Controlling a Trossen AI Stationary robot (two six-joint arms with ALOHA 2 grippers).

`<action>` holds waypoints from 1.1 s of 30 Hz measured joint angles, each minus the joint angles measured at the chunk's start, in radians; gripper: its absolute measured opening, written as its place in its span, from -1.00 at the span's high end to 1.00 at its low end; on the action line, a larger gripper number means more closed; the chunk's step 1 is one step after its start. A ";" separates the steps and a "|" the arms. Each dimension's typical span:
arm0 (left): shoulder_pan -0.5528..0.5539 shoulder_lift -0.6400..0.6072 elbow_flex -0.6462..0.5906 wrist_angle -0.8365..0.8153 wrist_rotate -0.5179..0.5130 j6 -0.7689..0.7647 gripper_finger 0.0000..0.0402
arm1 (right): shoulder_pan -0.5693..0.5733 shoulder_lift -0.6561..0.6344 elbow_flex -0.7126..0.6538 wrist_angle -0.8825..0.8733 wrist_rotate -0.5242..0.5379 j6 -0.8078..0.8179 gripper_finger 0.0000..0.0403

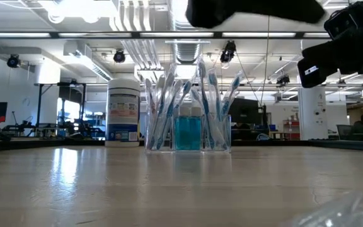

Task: Pick & Place toothbrushing station
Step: Put the purple toothbrush into the transparent organizer

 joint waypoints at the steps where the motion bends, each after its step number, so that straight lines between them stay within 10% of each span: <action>1: 0.001 0.039 0.049 -0.025 0.031 -0.001 0.38 | 0.000 0.000 0.000 0.001 0.000 -0.001 0.94; 15: 0.038 0.352 0.387 -0.247 0.410 -0.029 -0.15 | 0.000 0.000 0.000 0.001 0.004 -0.001 0.94; 33: 0.101 0.366 0.389 -0.530 0.192 0.007 -0.14 | 0.000 0.000 0.000 0.014 0.022 -0.004 0.94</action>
